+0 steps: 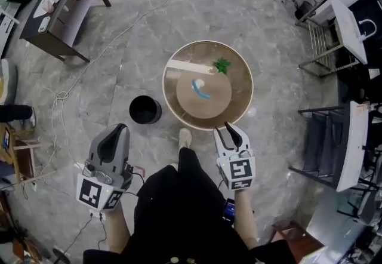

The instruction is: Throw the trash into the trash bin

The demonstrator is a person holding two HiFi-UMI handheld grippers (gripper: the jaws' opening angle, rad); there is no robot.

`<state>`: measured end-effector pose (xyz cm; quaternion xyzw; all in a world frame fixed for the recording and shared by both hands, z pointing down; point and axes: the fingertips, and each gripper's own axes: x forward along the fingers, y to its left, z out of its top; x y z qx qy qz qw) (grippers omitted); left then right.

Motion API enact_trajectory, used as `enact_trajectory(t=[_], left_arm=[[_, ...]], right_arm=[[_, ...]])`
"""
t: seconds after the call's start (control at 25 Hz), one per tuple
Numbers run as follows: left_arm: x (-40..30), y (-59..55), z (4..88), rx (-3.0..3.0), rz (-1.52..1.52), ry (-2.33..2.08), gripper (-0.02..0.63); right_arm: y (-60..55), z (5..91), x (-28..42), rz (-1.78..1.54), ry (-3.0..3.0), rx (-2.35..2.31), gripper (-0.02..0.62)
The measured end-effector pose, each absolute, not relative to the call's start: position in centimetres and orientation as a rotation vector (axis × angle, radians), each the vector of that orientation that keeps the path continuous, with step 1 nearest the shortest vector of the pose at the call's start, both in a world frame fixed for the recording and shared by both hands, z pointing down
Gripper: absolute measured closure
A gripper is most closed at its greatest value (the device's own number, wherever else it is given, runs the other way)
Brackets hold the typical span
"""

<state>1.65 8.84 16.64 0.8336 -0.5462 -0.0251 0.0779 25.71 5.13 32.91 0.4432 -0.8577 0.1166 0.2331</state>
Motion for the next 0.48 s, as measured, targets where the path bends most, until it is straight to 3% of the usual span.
enact_trajectory(t=[0.28,0.48], left_arm=[[0.6,4.5,20.7,2.343,-0.062,-1.604,0.592],[0.2,3.0,24.9,2.258,-0.032,-1.543,0.544]], right_arm=[[-0.9,42.2,23.8,0.253,-2.201,1.017,0.451],[-4.4,50.6,23.5,0.294,-2.069,0.975,0.443]])
